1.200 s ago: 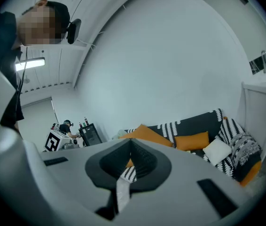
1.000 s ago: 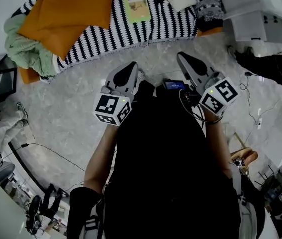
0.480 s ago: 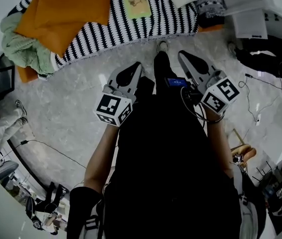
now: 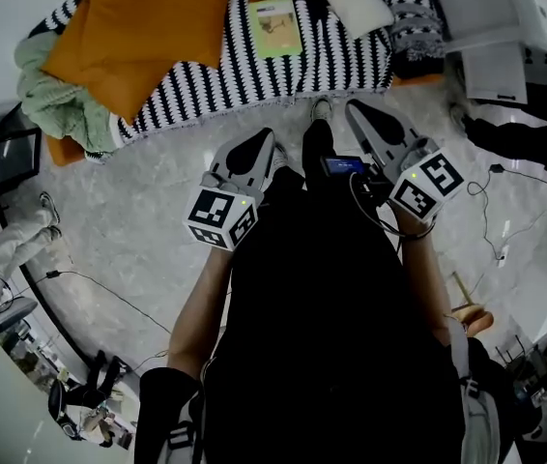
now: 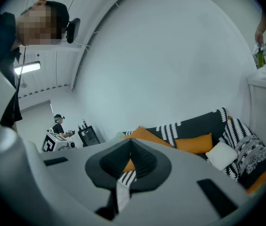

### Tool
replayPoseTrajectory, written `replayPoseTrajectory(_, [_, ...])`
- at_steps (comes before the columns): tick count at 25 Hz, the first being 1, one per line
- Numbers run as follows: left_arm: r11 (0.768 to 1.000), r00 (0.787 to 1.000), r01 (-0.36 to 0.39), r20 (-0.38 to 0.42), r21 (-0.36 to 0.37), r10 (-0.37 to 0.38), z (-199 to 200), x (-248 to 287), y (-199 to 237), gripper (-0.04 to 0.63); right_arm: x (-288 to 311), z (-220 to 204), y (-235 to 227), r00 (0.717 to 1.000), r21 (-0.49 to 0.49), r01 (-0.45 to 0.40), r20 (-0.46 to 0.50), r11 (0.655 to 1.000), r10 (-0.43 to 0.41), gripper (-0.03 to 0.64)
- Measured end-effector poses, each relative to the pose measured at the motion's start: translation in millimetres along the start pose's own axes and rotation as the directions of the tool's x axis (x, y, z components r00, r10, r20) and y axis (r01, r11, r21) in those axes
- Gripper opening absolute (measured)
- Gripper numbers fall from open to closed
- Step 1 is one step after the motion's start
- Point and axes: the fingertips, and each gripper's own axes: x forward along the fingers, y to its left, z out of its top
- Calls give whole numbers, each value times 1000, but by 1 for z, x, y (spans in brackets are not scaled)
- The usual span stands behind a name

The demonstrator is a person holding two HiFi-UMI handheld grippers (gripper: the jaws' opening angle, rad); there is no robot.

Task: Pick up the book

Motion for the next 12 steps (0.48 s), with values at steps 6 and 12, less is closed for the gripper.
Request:
replayPoseTrajectory(6, [993, 999, 29, 47, -117, -23, 25, 37, 6, 14, 15, 26, -39, 1000, 2, -31, 3, 1000, 31, 17])
replayPoseTrajectory(12, [984, 997, 23, 70, -175, -11, 46, 67, 13, 14, 29, 46, -69, 997, 12, -75, -6, 997, 75, 17])
